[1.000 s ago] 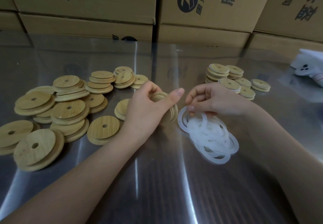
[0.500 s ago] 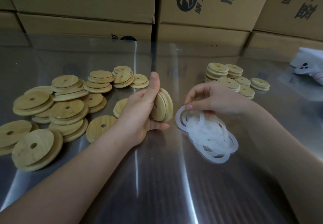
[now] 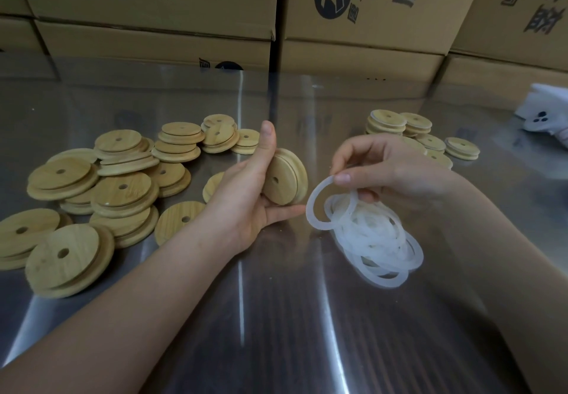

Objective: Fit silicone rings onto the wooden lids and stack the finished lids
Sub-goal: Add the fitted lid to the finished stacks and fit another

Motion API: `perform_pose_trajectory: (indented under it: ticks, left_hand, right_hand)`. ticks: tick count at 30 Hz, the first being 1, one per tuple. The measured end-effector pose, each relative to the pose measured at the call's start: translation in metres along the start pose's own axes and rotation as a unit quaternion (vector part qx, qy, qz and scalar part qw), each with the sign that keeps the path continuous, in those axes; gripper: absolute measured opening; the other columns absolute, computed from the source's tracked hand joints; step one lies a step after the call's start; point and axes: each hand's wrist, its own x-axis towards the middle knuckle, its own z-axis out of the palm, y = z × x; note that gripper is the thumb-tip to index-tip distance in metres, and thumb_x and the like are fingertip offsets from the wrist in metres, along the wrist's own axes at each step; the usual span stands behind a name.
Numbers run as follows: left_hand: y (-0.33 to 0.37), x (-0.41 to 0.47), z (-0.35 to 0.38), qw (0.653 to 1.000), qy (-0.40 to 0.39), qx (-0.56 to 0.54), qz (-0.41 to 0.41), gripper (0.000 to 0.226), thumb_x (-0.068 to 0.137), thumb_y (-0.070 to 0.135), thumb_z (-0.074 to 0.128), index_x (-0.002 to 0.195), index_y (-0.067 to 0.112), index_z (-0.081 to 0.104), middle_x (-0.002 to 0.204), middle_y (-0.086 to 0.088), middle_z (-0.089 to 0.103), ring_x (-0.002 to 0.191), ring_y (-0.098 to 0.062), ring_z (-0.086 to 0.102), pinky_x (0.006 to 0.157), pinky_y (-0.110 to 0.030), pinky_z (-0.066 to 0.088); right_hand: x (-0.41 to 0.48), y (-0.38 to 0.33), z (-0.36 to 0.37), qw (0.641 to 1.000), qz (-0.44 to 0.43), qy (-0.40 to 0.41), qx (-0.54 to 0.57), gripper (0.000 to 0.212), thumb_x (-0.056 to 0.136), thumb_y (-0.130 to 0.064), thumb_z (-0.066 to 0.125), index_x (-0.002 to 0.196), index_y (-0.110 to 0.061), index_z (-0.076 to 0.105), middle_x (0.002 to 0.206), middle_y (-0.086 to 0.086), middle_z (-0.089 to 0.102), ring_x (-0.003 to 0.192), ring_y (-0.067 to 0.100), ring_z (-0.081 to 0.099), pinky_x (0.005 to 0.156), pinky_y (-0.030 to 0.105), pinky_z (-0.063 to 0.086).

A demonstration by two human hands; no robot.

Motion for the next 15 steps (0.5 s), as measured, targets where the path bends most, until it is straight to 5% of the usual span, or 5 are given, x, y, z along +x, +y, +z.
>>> perform_pose_trajectory:
  ticks: [11,15]
  left_hand:
    - [0.0,-0.002,-0.004,0.999,-0.027,-0.012,-0.04,0.062,0.086,0.058,0.06,0.127,0.011,0.058,0.101,-0.01,0.076,0.094,-0.026,0.074,0.067,-0.041,0.06]
    - [0.0,-0.002,-0.003,0.998,-0.041,0.007,-0.041,0.07,0.082,0.062,0.059,0.129,0.011,0.058,0.104,-0.01,0.075,0.096,-0.025,0.073,0.07,-0.04,0.061]
  right_hand:
    - [0.008,0.006,0.018,0.995,-0.047,0.084,-0.006,0.007,0.078,-0.011,0.073,0.076,-0.018,0.073,0.073,0.008,0.065,0.057,0.014,0.054,0.05,0.02,0.046]
    - [0.009,0.008,0.023,0.99,-0.062,0.127,-0.004,0.01,0.081,-0.008,0.073,0.076,-0.017,0.073,0.068,0.004,0.064,0.053,0.011,0.051,0.049,0.02,0.044]
